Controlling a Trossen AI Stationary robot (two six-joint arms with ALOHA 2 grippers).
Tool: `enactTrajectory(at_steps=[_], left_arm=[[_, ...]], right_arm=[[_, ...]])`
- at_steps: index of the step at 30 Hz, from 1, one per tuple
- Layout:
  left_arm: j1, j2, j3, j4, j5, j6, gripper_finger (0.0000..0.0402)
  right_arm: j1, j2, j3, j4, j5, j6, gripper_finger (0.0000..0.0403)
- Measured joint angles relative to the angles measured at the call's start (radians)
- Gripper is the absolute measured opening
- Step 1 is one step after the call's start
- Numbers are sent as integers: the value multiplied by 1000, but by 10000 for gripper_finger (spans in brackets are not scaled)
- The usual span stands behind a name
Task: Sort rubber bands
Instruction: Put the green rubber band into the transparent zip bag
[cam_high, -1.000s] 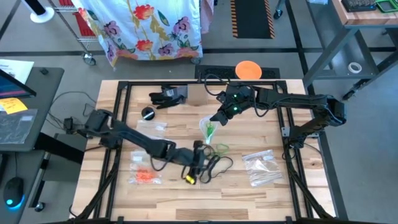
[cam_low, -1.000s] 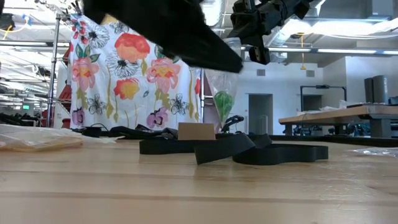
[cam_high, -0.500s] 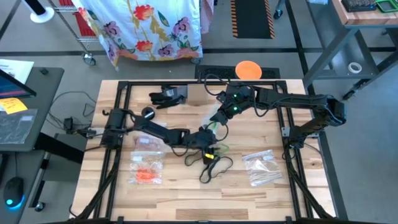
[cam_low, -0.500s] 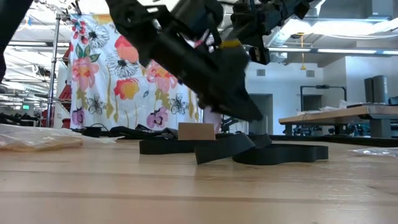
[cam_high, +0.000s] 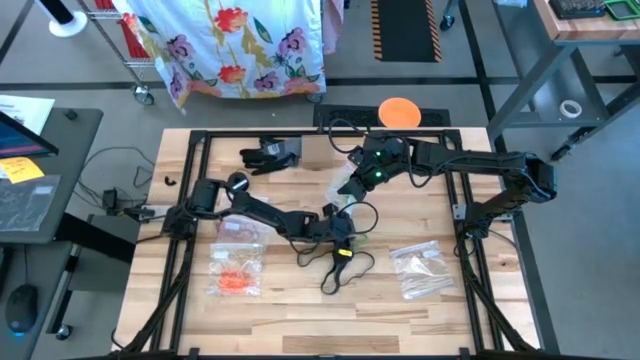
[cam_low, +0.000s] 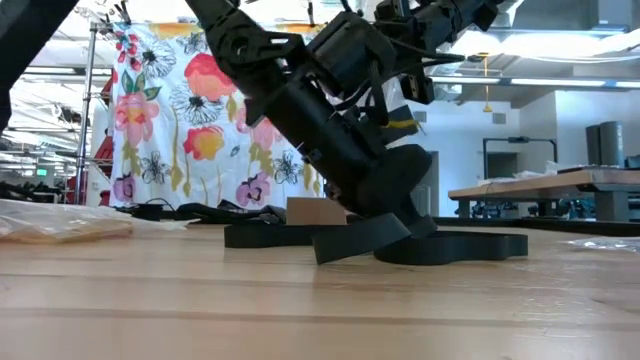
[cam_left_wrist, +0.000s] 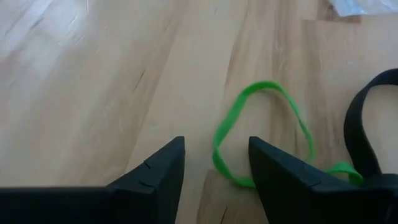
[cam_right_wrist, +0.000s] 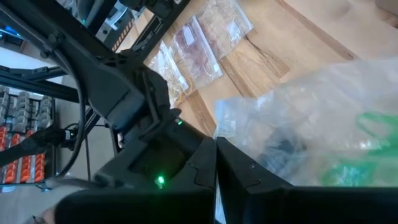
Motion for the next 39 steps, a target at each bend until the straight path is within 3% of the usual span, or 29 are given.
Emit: enactTrajectory(at_steps=[4,9,16,22,30,34,39], left_arm=[[1,-1,30,-85,31,-40,133],[-14,0,58,-136,85,-3,15],[-101,-58,98,-276,89,52,2],[-223,-204,107,-425,-177,61,1],[-375,-386,107,-529,-424,65,1],[-408,-463,107,-531,-516,109,0],[-372,-537,107,-557,-531,143,0]], right_arm=[[0,0,0,0,0,0,0],[0,0,0,0,0,0,0],[0,0,0,1,0,1,0],[0,0,0,0,0,1,0],[0,0,0,0,0,4,0],[0,0,0,1,0,4,0],[0,0,0,1,0,3,0]])
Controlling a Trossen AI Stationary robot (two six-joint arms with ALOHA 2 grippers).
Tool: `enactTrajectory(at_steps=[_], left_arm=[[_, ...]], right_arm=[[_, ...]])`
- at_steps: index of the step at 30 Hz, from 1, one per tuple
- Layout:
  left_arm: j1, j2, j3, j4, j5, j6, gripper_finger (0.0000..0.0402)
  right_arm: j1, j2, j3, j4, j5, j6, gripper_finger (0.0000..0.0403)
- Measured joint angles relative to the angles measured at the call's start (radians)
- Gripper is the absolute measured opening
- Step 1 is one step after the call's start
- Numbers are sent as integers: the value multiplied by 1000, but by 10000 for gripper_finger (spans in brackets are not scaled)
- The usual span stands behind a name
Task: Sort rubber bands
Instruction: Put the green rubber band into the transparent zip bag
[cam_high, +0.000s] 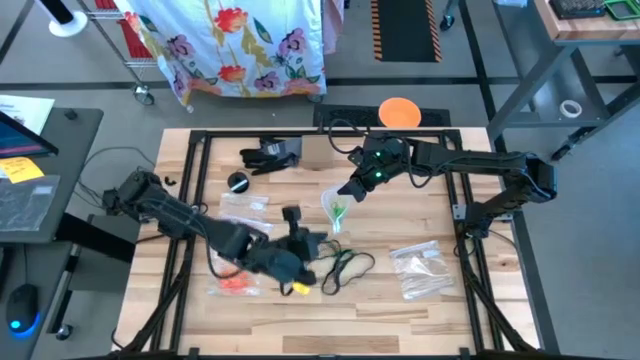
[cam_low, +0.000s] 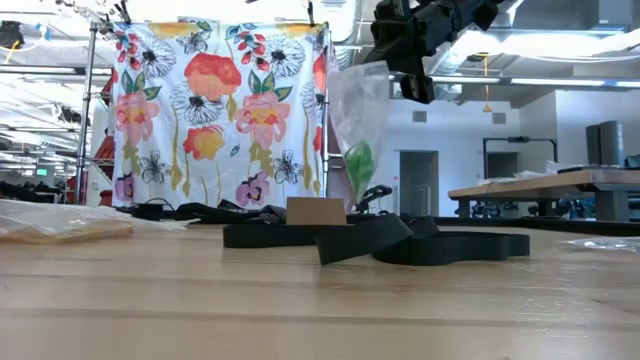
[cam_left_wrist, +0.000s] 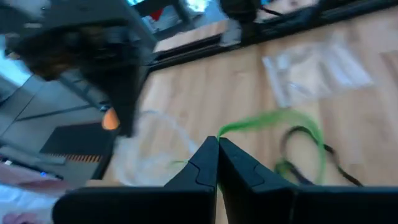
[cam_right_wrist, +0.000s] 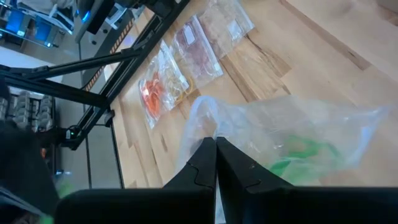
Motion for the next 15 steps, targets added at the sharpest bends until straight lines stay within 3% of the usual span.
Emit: enactTrajectory(at_steps=[4,11,15], left_arm=[[71,-35,0,-35,8,-10,0],[262,-17,0,-82,261,-63,0],[319,7,0,-60,314,-41,0]], right_arm=[[0,0,0,0,0,0,0],[0,0,0,0,0,-1,0],[0,0,0,0,0,-3,0]])
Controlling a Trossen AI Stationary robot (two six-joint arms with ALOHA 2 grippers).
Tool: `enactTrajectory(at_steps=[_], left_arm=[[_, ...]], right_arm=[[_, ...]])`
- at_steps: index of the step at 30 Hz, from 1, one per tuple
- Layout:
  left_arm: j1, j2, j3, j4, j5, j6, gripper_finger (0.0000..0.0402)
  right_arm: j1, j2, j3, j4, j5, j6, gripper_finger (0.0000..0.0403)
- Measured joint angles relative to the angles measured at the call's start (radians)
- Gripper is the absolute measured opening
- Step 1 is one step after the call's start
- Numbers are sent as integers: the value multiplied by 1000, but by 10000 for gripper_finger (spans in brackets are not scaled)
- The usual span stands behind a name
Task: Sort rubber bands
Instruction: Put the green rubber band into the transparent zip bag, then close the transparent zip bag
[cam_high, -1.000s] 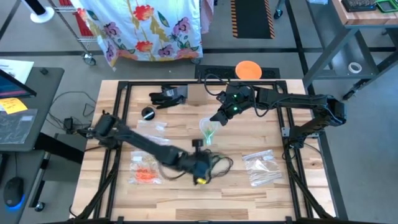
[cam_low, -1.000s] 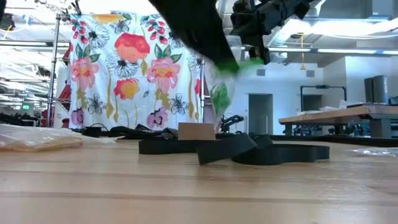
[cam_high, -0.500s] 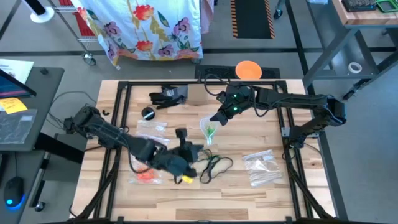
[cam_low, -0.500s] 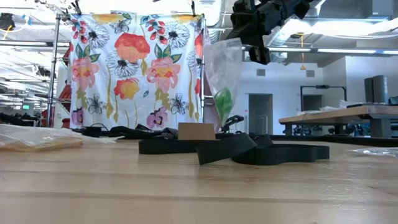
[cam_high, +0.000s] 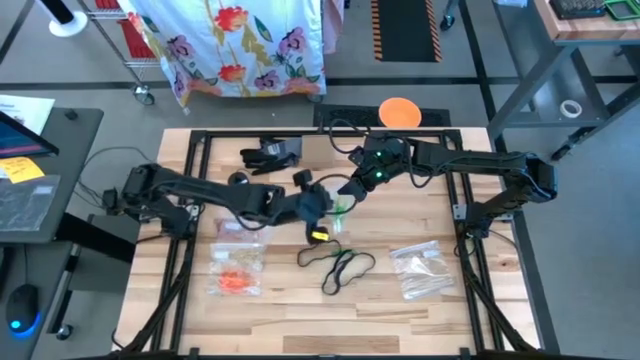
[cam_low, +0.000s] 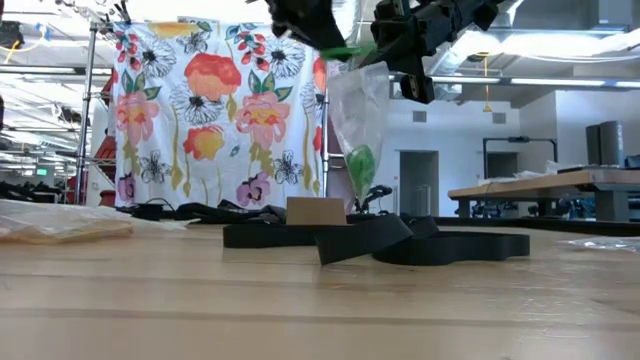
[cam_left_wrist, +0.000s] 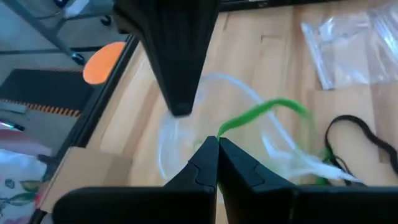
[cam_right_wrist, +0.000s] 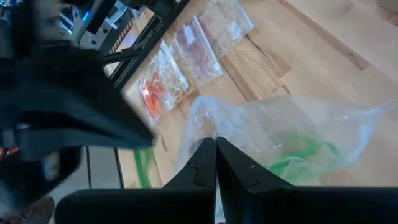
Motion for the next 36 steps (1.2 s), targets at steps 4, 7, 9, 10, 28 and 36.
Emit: enactTrajectory(at_steps=[4,7,9,10,28,36], left_arm=[[33,30,0,34,73,19,0],[51,61,0,58,99,42,0],[63,77,0,64,99,49,0],[69,82,0,73,99,49,0],[76,92,-2,162,22,24,150],[43,34,-2,106,4,34,174]], right_arm=[[0,0,0,-4,0,0,0],[0,0,0,0,0,0,0],[0,0,0,1,0,0,0],[0,0,0,3,0,0,0],[-1,-2,1,8,5,4,0],[1,-1,1,6,-8,3,0]])
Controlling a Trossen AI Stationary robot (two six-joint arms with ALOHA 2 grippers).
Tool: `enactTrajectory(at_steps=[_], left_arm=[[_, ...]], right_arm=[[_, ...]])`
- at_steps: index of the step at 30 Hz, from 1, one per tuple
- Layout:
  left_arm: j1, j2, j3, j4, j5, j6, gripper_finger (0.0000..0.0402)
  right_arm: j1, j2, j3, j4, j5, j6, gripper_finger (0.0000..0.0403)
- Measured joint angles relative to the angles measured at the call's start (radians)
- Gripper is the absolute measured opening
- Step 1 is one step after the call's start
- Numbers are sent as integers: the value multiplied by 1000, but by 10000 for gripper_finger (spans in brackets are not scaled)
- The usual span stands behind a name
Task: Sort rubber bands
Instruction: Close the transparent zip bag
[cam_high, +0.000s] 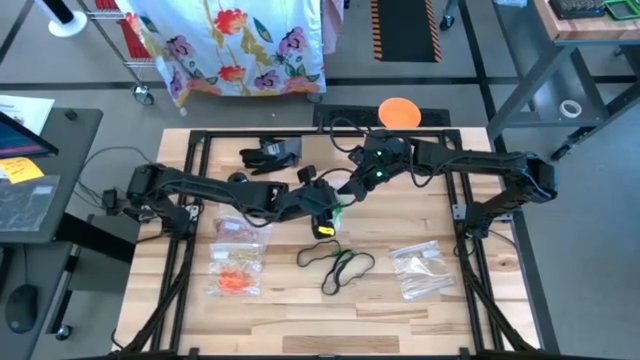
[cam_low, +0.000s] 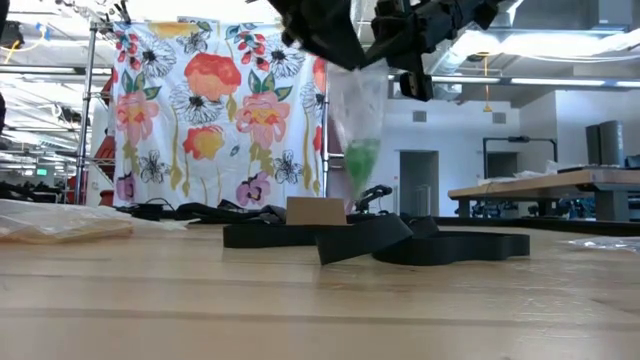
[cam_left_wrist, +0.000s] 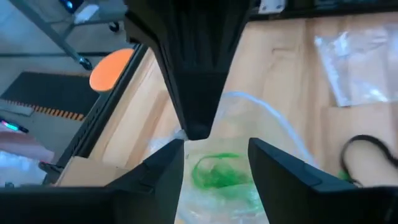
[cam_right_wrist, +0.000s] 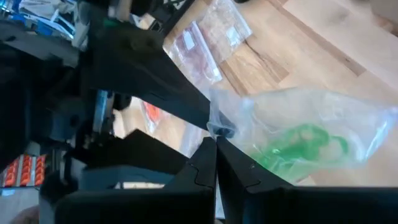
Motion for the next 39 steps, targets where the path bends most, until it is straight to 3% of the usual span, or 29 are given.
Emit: enactTrajectory(at_steps=[6,11,14,19,22,26,32,35,39], left_arm=[[-83,-102,5,-41,-23,-5,169],[-176,-163,3,-228,-120,-100,169],[-249,-177,-2,-368,-228,-203,169],[-364,-174,-144,-446,-472,-373,169],[-401,-174,-257,-425,-463,-474,169],[-412,-173,-424,-208,-394,-479,169],[-369,-173,-586,249,-207,-290,169],[-338,-173,-606,444,-155,-184,168],[-319,-169,-609,750,-163,33,169]], right_arm=[[0,4,-3,-15,6,-3,0],[-1,2,-2,-11,6,-2,0],[0,1,-2,-9,6,-3,0],[0,1,-2,-8,7,-2,0],[-2,1,-2,26,-5,18,0],[-11,1,11,34,-30,-6,0],[-31,-110,25,77,-9,-193,0],[-28,-220,12,87,117,-285,0],[22,-410,-132,217,305,-331,0]])
